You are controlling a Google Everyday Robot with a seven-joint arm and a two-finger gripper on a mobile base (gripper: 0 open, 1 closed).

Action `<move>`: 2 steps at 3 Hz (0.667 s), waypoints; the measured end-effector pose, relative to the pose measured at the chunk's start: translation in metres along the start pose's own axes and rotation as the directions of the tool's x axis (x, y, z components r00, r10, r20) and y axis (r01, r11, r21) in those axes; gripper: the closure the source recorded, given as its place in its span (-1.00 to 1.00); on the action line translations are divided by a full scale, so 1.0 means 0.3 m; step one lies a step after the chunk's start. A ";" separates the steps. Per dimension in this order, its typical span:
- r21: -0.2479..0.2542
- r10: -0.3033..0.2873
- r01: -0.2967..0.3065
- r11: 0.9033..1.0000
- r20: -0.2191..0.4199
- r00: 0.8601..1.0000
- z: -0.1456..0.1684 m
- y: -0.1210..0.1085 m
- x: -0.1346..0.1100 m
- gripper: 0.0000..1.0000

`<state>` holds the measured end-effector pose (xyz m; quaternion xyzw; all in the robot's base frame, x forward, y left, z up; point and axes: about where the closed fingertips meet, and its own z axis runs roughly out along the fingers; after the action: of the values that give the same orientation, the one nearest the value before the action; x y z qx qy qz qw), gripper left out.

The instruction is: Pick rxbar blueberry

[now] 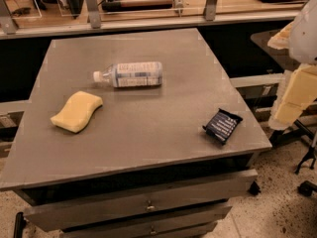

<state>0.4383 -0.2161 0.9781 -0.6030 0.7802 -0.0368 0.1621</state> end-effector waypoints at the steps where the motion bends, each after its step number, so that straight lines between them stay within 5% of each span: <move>1: 0.000 0.000 0.000 1.000 0.000 1.000 0.000 0.000 0.000 -1.00; 2: -0.042 -0.066 0.067 0.997 0.024 0.997 0.053 0.005 -0.030 -1.00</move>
Offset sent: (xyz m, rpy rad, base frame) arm 0.0126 0.0273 -0.0412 0.0291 0.0920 0.2141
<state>0.4436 -0.2050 0.9647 -0.6325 0.7583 -0.0186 0.1569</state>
